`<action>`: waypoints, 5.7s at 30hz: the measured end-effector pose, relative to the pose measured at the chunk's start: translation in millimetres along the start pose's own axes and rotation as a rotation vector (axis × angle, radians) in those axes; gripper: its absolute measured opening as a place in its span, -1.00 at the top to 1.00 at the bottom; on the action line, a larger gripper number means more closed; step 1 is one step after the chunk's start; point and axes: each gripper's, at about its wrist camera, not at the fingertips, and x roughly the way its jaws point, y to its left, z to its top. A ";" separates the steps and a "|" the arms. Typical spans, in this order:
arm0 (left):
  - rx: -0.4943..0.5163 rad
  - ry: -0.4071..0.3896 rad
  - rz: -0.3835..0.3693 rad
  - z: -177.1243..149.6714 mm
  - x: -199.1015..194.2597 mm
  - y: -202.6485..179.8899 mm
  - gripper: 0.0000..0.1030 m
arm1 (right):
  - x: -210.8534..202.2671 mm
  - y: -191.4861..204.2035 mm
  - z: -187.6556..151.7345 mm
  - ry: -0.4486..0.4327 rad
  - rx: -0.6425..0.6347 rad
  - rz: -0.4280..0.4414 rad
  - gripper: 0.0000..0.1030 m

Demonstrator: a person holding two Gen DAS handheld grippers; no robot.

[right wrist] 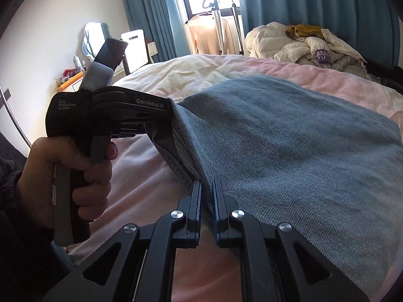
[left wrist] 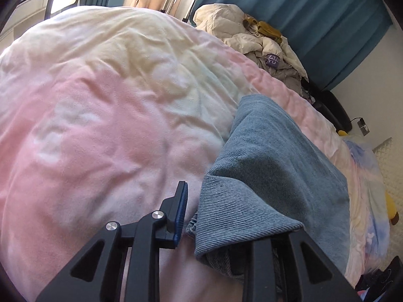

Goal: Fold clothes

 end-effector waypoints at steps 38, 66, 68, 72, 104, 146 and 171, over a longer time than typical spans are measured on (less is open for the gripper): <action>-0.487 0.181 -0.423 -43.5 39.2 13.5 -0.25 | -119.6 -149.5 14.8 -0.218 0.638 -0.071 0.36; -0.384 0.146 -0.458 -18.9 50.7 -12.0 0.18 | -42.5 -272.0 -6.8 -0.103 0.906 0.053 0.66; -0.372 0.130 -0.453 -13.1 47.5 -16.2 0.26 | -51.1 -263.9 -1.5 -0.141 0.882 0.049 0.71; -0.320 0.097 -0.467 -2.1 25.8 -26.2 0.31 | -72.3 -243.0 7.3 -0.218 0.850 0.036 0.74; 0.162 0.372 -0.737 -141.8 36.2 -402.9 0.38 | -431.0 -348.1 -121.6 -0.614 0.865 -0.344 0.76; 0.850 0.277 -0.482 -281.7 108.0 -513.7 -0.27 | -456.5 -458.9 -315.3 -0.417 1.174 -0.720 0.09; 0.996 -0.068 -0.418 -242.2 -160.8 -432.8 -0.27 | -498.4 -197.0 -169.6 -0.390 0.791 -0.898 -0.34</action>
